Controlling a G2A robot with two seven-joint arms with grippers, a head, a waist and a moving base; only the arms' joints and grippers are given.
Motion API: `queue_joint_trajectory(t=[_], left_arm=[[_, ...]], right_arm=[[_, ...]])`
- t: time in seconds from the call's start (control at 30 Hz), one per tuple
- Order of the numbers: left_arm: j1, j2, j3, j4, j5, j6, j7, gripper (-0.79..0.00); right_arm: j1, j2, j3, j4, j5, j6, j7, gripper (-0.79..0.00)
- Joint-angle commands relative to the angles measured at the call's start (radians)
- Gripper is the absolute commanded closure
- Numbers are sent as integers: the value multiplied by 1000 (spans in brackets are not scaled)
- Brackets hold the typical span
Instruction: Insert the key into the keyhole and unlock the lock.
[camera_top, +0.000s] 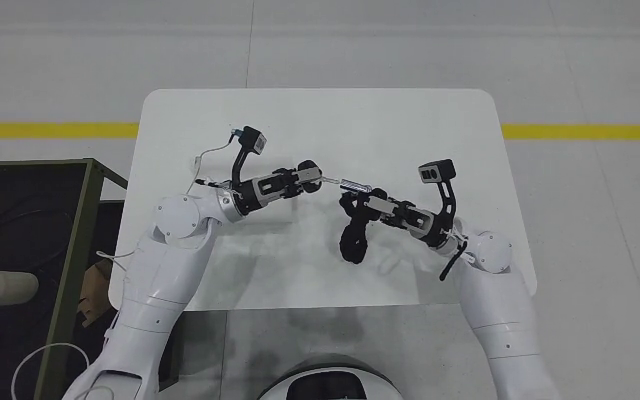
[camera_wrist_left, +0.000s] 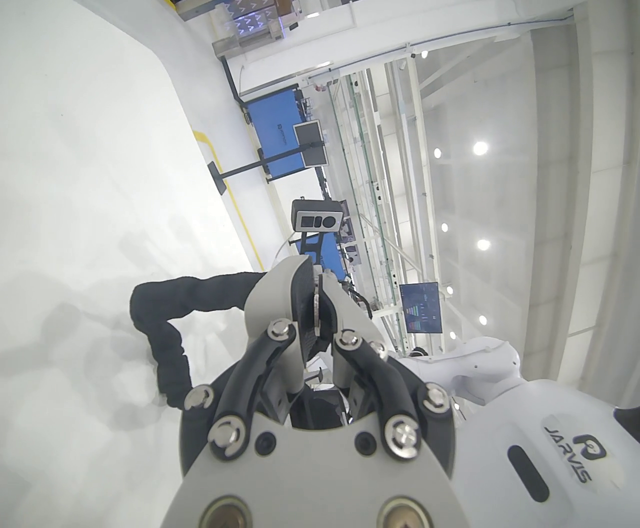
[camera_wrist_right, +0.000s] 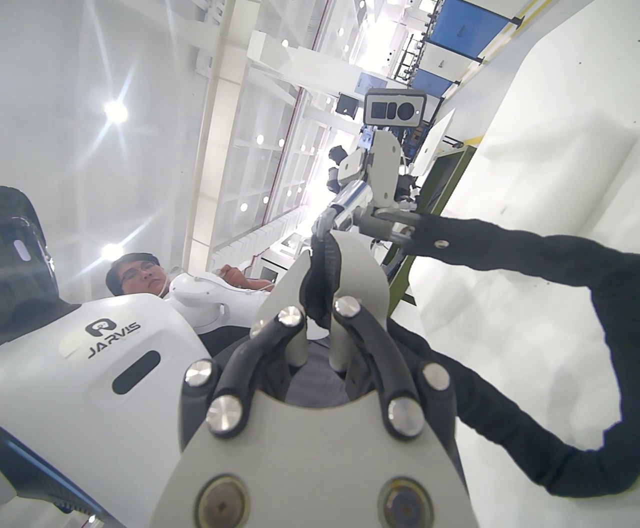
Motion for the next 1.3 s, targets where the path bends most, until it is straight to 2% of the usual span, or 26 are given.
queue_joint_trajectory(t=[0.0, 0.77, 0.93, 1.1, 1.27], left_arm=[[0, -1, 0, 4, -15, 13, -14, 0], [3, -16, -6, 21, -57, 63, -46, 0], [5, -21, -10, 37, -130, 101, -70, 0], [-7, -23, -22, 63, -214, 144, -142, 0], [-16, -24, -34, 67, -215, 157, -174, 0]], right_arm=[[1, 2, -4, 2, 2, -3, -3, 0], [21, 32, -30, 16, 52, -24, 13, 0], [34, 39, -28, 29, 138, 9, 59, 0], [61, 46, -37, 44, 260, 104, 154, 0], [80, 54, -41, 57, 303, 148, 199, 0]])
